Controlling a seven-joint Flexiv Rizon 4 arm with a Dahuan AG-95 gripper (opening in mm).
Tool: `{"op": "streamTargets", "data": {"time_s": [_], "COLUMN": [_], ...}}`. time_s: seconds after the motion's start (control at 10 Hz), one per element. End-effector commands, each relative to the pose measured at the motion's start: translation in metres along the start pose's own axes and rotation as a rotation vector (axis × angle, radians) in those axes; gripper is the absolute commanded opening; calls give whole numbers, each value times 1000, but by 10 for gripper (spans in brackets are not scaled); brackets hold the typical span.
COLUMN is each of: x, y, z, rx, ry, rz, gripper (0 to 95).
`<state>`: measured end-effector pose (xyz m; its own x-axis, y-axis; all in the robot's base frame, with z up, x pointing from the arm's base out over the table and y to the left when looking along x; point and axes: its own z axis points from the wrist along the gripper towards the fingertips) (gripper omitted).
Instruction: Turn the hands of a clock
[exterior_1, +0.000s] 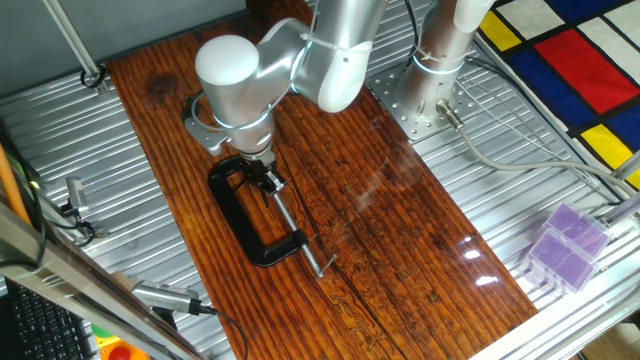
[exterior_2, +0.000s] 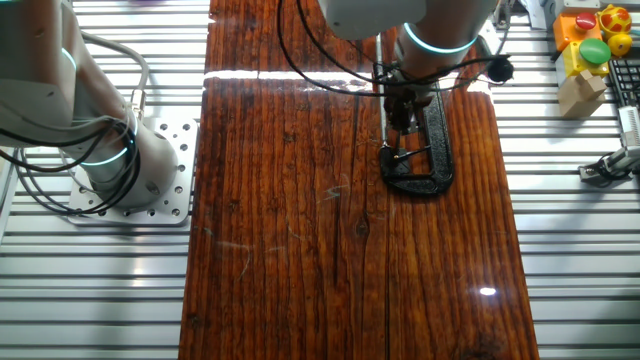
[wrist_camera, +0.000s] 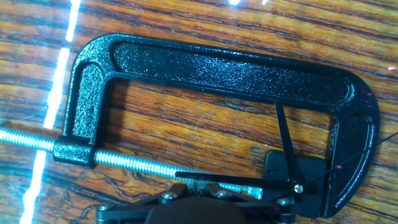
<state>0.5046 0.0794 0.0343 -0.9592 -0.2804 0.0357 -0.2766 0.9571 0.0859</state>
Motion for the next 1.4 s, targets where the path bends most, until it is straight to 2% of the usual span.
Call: {"op": "streamTargets", "data": {"time_s": [0.1, 1.1, 1.4], "x": [-2, -4, -6], "y": [-3, 8, 14], "z": [0, 0, 4], "rx": [4, -5, -17], "ry": [-2, 4, -8], "rz": [-4, 34, 49], "gripper": [0, 0, 0]}}
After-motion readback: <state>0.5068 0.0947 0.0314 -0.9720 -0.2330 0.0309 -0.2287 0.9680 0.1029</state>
